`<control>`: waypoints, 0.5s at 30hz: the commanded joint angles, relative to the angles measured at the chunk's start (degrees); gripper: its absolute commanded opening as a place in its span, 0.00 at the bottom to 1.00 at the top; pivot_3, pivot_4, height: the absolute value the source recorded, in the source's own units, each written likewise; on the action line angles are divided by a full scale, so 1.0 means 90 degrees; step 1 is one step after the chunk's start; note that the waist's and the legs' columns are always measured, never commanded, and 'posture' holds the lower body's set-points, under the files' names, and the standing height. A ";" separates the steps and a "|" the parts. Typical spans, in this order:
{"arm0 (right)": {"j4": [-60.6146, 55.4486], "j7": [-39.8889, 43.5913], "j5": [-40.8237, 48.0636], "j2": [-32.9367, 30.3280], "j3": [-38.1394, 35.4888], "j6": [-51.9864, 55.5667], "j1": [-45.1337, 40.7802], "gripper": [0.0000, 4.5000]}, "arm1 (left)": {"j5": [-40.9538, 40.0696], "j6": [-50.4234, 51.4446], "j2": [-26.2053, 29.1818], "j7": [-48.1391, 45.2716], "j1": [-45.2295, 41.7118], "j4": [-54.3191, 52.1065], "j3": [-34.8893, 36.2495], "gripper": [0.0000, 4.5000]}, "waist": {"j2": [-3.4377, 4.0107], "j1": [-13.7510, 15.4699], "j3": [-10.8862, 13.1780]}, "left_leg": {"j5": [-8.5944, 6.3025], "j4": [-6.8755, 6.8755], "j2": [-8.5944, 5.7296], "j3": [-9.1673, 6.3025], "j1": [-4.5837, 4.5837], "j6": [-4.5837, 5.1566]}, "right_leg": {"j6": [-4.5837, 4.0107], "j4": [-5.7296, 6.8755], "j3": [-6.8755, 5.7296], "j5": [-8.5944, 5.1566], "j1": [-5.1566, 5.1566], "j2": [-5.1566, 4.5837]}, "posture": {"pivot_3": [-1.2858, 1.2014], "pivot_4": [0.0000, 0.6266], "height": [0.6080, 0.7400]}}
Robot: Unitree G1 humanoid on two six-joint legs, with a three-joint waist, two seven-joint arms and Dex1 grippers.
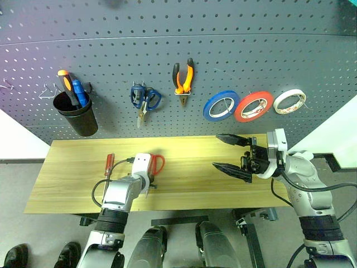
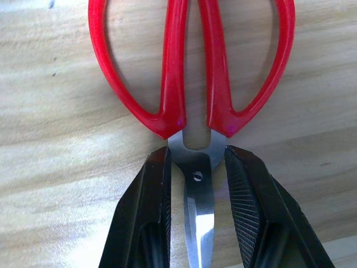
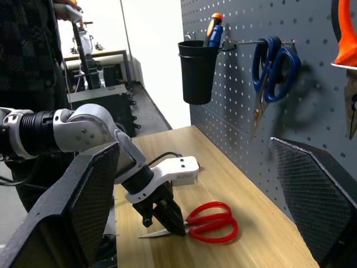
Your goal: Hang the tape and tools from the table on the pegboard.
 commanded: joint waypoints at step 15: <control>0.0498 0.0433 0.0012 -0.0011 -0.0124 -0.0383 -0.0094 1.00 | 0.0611 -0.3095 0.1234 -0.0930 0.1151 -0.1346 -0.0776 0.23 | -0.0002 0.0016 0.0022 | -0.0001 -0.0008 0.0001 -0.0001 -0.0010 0.0001 | -0.0001 -0.0010 0.0003 0.0000 -0.0011 -0.0005 | 0.47 0.38 1.00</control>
